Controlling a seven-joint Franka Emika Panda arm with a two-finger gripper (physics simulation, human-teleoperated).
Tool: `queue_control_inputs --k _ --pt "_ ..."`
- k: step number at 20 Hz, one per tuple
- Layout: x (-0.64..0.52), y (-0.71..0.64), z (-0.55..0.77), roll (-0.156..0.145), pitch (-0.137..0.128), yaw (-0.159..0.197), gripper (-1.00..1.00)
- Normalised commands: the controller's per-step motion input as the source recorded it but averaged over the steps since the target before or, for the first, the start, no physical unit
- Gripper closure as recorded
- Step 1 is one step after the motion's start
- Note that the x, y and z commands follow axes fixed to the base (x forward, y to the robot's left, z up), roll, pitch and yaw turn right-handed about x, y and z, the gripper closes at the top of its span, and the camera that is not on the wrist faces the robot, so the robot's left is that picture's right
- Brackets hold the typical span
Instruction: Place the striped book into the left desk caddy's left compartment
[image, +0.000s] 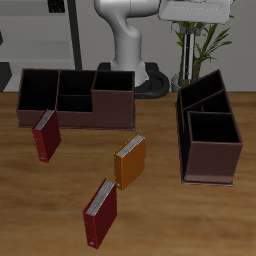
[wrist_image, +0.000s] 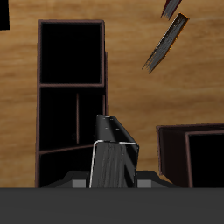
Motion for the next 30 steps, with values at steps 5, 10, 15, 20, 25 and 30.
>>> queue_control_inputs --k 5,10,15,20,25,30 --pt "-0.16 0.22 -0.18 0.063 0.027 0.004 1.00" --pt "-0.18 0.21 -0.13 0.066 0.002 0.014 1.00" --pt "-0.15 0.13 -0.13 0.048 0.011 0.012 1.00" --pt "-0.11 0.02 -0.11 0.018 0.012 -0.006 1.00" --pt "-0.01 -0.01 -0.16 0.013 0.039 -0.004 1.00" --pt "0.03 -0.08 -0.14 -0.013 0.039 -0.011 1.00"
